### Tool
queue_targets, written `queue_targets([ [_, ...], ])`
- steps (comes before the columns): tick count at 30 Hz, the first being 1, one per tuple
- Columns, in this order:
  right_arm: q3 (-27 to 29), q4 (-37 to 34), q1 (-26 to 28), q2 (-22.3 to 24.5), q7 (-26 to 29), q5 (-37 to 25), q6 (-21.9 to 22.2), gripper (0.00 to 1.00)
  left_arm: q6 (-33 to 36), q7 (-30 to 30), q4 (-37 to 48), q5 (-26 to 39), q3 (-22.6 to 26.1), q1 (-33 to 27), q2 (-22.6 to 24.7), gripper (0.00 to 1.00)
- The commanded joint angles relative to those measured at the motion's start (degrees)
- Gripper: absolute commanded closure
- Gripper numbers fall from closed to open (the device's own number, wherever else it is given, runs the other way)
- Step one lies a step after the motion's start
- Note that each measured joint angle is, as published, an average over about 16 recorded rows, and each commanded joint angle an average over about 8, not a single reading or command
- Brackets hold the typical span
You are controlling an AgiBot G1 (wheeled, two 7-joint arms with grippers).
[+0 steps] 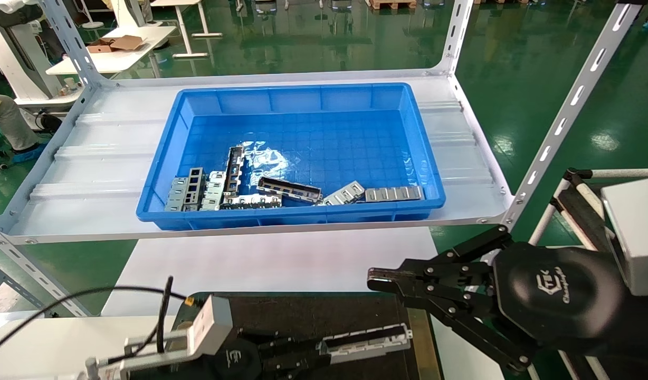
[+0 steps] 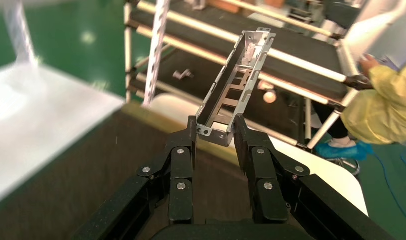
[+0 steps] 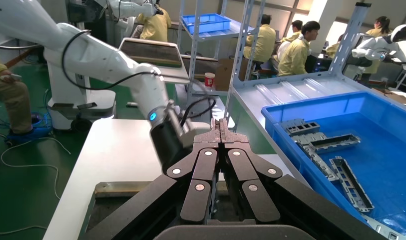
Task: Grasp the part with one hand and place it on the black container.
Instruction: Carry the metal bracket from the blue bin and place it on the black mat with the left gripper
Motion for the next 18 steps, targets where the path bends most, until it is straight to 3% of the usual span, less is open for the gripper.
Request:
queue_targets([
  [1,0.00,0.00,0.00,0.00,0.00,0.00,0.00,1.00,-3.93,-1.40,-3.68,-0.42,-0.06,3.12,-1.08,1.00],
  [10,-0.01,0.00,0.00,0.01,-0.01,0.01,0.01,1.00,-22.65,-6.97,-15.43,-0.06,0.93,13.32,-3.20,1.00],
  [18,-0.02,0.00,0.01,0.01,-0.01,0.02,0.01,1.00,-36.19,-9.99,-20.53,0.37,2.06,18.86,-1.54,1.00],
])
